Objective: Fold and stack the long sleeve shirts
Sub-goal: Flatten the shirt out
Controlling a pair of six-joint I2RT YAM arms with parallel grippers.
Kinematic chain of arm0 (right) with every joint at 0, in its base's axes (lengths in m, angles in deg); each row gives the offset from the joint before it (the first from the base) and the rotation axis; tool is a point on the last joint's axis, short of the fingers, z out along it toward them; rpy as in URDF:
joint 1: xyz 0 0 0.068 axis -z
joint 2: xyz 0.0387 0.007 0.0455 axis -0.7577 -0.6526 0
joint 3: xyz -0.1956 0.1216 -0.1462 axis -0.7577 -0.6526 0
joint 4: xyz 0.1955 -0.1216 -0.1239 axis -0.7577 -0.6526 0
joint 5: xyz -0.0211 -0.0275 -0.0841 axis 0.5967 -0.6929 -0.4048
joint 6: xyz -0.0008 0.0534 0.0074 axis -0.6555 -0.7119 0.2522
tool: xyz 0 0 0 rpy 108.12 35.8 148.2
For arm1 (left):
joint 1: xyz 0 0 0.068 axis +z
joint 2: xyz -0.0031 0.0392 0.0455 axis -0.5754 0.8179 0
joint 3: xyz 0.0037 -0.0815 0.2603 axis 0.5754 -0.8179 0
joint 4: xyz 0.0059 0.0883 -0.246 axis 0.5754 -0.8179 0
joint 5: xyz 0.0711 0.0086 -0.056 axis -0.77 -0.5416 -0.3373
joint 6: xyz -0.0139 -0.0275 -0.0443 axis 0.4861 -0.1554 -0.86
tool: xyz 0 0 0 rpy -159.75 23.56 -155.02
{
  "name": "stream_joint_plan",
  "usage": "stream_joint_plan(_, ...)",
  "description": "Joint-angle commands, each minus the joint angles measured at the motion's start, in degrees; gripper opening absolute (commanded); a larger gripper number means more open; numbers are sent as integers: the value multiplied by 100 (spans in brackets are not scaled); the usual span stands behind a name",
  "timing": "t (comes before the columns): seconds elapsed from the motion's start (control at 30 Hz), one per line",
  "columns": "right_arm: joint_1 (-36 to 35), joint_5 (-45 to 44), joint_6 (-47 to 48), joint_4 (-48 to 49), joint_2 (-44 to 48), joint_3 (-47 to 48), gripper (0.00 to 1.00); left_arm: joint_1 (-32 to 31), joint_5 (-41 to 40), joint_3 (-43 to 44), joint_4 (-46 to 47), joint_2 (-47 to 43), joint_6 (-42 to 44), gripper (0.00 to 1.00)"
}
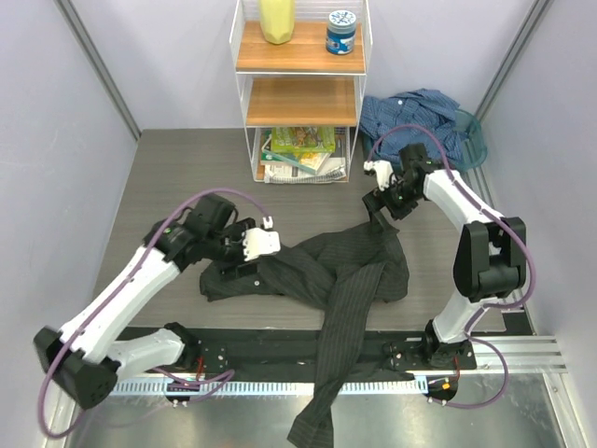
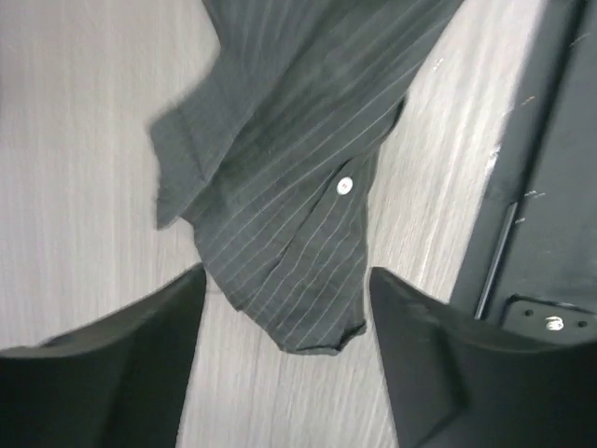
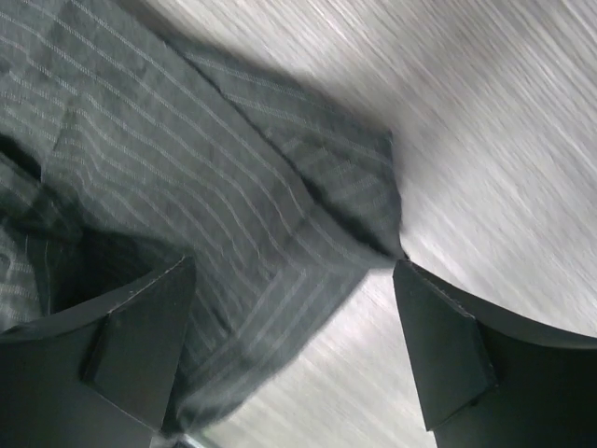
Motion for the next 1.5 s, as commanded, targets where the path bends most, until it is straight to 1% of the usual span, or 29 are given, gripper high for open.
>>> stream_joint_plan(0.0, -128, 219, -73, 444, -434, 109, 94, 51, -598, -291, 1105, 1134, 30, 79)
stream_joint_plan(0.07, -198, 280, -99, 497, -610, 223, 95, 51, -720, -203, 1385, 1523, 189, 84)
stream_joint_plan(0.1, -233, 281, -99, 515, -671, 267, 96, 51, -773, -220, 1535, 1812, 267, 84)
stream_joint_plan(0.13, -347, 246, -99, 515, -716, 329, 97, 51, -826, -237, 1902, 1954, 364, 84)
stream_joint_plan(0.23, -514, 36, -99, 690, -935, 312, 98, 42, -1019, -325, 2387, 2463, 409, 85)
stream_joint_plan(0.33, -690, -71, -91, 857, -1172, 294, 98, 42, -1028, -273, 2608, 2982, 505, 84)
stream_joint_plan(0.43, -778, -132, -108, 945, -1322, 154, 94, 51, -1169, -255, 2863, 3238, 576, 80)
stream_joint_plan(0.47, -796, -202, -134, 1050, -1340, 101, 86, 51, -1160, -246, 2907, 3256, 619, 78)
stream_joint_plan(0.5, -813, -255, -152, 1094, -1366, 48, 79, 60, -1143, -238, 2907, 3291, 672, 70)
stream_joint_plan(0.57, -814, -413, -222, 1226, -1358, -66, 60, 69, -1073, -89, 2846, 3370, 646, 56)
stream_joint_plan(0.6, -787, -475, -249, 1261, -1349, -101, 38, 104, -1038, -10, 2750, 3388, 655, 41)
stream_joint_plan(0.63, -770, -519, -275, 1297, -1331, -93, 23, 139, -1037, 165, 2732, 3414, 646, 36)
stream_joint_plan(0.67, -709, -606, -406, 1349, -1270, -84, 5, 200, -985, 315, 2688, 3467, 637, 31)
stream_joint_plan(0.7, -665, -642, -494, 1393, -1235, -58, 1, 314, -958, 455, 2531, 3494, 629, 18)
stream_joint_plan(0.8, -287, -730, -819, 1516, -1121, 179, 1, 507, -941, 1053, 2249, 3564, 558, 0)
stream_joint_plan(0.9, 187, -652, -1119, 1464, -1015, 548, 1, 526, -828, 1502, 1653, 3223, 532, 0)
stream_joint_plan(0.97, 425, -529, -1032, 1210, -806, 628, 1, 421, -329, 1747, 653, 2880, 567, 0)
stream_joint_plan(1.0, 469, -441, -970, 1131, -717, 593, 1, 316, -212, 1740, 300, 2496, 576, 0)
stream_joint_plan(1.03, 504, -414, -917, 991, -612, 454, 1, 193, -81, 1679, -408, 2231, 611, 0)
stream_joint_plan(1.07, 496, -370, -865, 937, -524, 365, 1, -139, 69, 1383, -702, 1985, 611, 0)
stream_joint_plan(1.13, 496, -230, -706, 823, -304, 198, 1, -597, 316, 873, -1343, 1194, 567, 0)
stream_joint_plan(1.17, 487, -177, -688, 788, -259, 163, 1, -1147, 281, 583, -1416, 965, 402, 1)
stream_joint_plan(1.2, 487, -98, -671, 752, -198, 162, 1, -1405, 159, -12, -1487, 545, 322, 3)
stream_joint_plan(1.23, 487, -63, -653, 735, -198, 188, 1, -1747, 106, -253, -1600, 436, 251, 5)
stream_joint_plan(1.3, 487, -36, -566, 630, -250, 267, 1, -1865, -17, -762, -1794, 339, 233, 9)
stream_joint_plan(1.33, 487, -45, -530, 603, -276, 294, 1, -1874, -35, -861, -1908, 408, 285, 12)
stream_joint_plan(1.4, 487, -53, -460, 515, -312, 277, 1, -1874, -210, -975, -2225, 514, 347, 26)
stream_joint_plan(1.43, 487, -36, -390, 471, -312, 276, 1, -1865, -298, -976, -2295, 549, 356, 43)
stream_joint_plan(1.47, 479, -36, -355, 427, -320, 268, 2, -1847, -369, -941, -2331, 523, 417, 53)
